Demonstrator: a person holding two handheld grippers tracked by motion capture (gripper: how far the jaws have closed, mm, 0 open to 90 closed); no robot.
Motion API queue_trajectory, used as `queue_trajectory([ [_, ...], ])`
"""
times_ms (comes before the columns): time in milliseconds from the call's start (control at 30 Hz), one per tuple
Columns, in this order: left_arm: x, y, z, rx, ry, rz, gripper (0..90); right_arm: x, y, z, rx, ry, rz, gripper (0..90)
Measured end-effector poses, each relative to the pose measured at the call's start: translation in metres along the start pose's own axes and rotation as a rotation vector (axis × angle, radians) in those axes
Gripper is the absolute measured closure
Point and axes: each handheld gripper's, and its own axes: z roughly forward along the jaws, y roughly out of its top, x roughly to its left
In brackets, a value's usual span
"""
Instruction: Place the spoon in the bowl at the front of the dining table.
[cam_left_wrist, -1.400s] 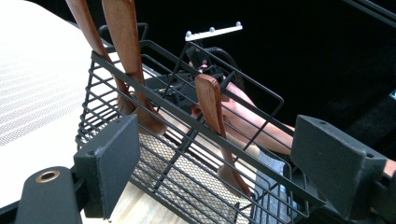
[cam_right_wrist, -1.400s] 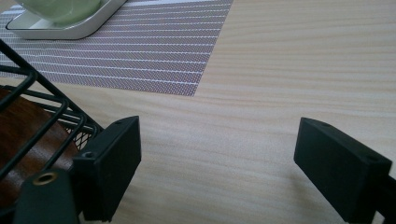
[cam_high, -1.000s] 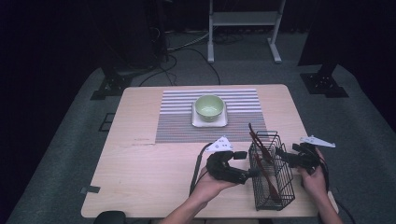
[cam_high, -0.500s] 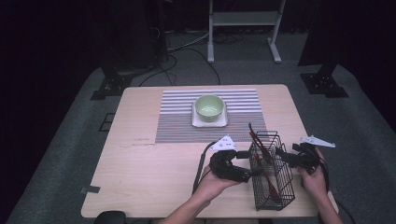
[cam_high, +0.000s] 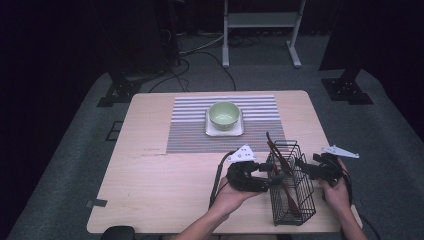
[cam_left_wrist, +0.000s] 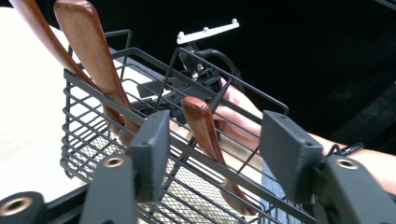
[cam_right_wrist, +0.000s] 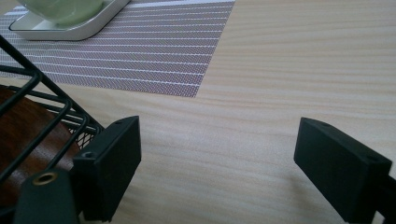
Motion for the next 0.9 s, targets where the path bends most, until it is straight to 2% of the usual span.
queue_trajectory([
  [233,0.0005,0.0011,0.0019,0.002,-0.015,0.005,54.1,0.0003,0.0001,0.0002,-0.002,0.001,-0.006,13.4],
  [367,0.0001,0.0015,0.0021,0.008,-0.010,0.011,63.2,0.0001,0.0000,0.0001,-0.003,0.001,-0.006,13.4],
  [600,-0.0004,0.0014,0.0014,0.006,-0.021,0.024,73.2,-0.0001,0.0001,0.0001,-0.003,0.002,-0.004,13.4],
  [700,-0.0004,0.0014,0.0010,0.001,-0.031,0.017,77.6,-0.0001,0.0001,0.0001,-0.002,0.002,-0.004,13.4],
  [900,0.0000,0.0030,-0.0004,-0.019,-0.084,-0.015,83.4,-0.0001,0.0001,0.0002,-0.002,0.002,-0.004,13.4],
])
